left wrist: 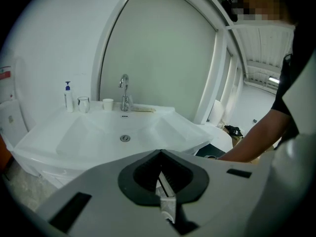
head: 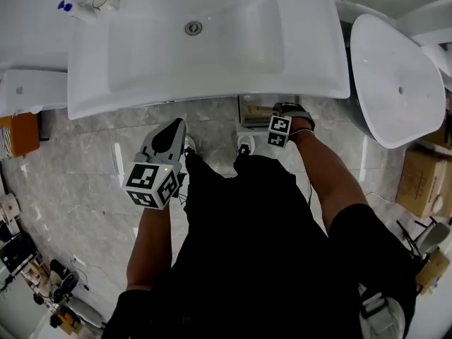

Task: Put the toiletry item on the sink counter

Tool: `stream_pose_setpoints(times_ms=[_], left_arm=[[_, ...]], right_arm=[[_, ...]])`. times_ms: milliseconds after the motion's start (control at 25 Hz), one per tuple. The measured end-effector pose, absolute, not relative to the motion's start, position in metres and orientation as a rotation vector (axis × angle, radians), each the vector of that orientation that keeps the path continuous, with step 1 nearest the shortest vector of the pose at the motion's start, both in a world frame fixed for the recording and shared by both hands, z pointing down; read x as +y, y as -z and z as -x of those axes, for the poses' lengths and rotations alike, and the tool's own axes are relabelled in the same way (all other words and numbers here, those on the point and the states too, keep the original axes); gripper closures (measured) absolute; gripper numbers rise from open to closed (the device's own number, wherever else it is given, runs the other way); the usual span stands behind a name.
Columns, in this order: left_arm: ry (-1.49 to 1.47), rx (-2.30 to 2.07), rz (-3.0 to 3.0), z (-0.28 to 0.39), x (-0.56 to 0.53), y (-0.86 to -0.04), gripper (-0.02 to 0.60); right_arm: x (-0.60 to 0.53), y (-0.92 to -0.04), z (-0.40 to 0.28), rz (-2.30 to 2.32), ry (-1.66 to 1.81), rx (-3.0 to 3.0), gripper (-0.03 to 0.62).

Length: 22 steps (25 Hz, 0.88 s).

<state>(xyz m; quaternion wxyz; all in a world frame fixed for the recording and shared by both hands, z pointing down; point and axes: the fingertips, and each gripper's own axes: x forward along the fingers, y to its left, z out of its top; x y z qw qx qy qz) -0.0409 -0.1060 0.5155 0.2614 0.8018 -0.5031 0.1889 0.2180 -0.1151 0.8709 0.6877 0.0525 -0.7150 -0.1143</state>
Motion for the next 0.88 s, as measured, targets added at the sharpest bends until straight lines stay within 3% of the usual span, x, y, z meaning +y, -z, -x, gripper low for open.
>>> stream_pose_setpoints(times_ms=[880], left_arm=[[-0.575, -1.305, -2.123, 0.049, -0.097, -0.541, 0.584]], right_arm=[[-0.115, -0.886, -0.211, -0.132, 0.241, -1.603, 0.522]])
